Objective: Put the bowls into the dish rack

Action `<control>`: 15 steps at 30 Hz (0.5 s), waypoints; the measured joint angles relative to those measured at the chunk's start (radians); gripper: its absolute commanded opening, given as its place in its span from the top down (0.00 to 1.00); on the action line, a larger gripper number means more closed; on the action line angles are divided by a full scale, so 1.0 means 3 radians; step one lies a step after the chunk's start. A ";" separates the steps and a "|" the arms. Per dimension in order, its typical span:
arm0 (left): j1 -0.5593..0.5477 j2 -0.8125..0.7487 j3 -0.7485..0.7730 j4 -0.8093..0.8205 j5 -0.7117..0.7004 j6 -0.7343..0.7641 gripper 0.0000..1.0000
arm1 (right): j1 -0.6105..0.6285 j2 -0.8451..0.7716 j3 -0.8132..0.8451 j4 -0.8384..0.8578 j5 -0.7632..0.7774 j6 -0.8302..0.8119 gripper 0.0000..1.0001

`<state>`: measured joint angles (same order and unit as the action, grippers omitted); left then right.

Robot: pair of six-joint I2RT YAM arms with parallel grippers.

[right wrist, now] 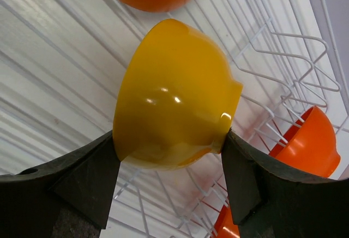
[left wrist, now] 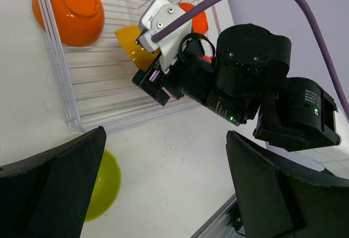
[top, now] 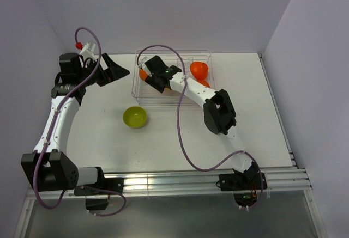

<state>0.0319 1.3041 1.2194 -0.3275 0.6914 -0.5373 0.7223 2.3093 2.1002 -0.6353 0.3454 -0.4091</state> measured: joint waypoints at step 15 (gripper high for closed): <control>0.0008 0.0000 0.0000 0.0000 0.0001 -0.0003 0.02 | 0.0116 0.0020 0.0100 -0.0126 -0.0100 0.0111 0.82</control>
<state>0.0341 1.3041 1.2194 -0.3275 0.6918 -0.5381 0.7570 2.3154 2.1304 -0.6731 0.3153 -0.3759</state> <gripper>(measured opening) 0.977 0.750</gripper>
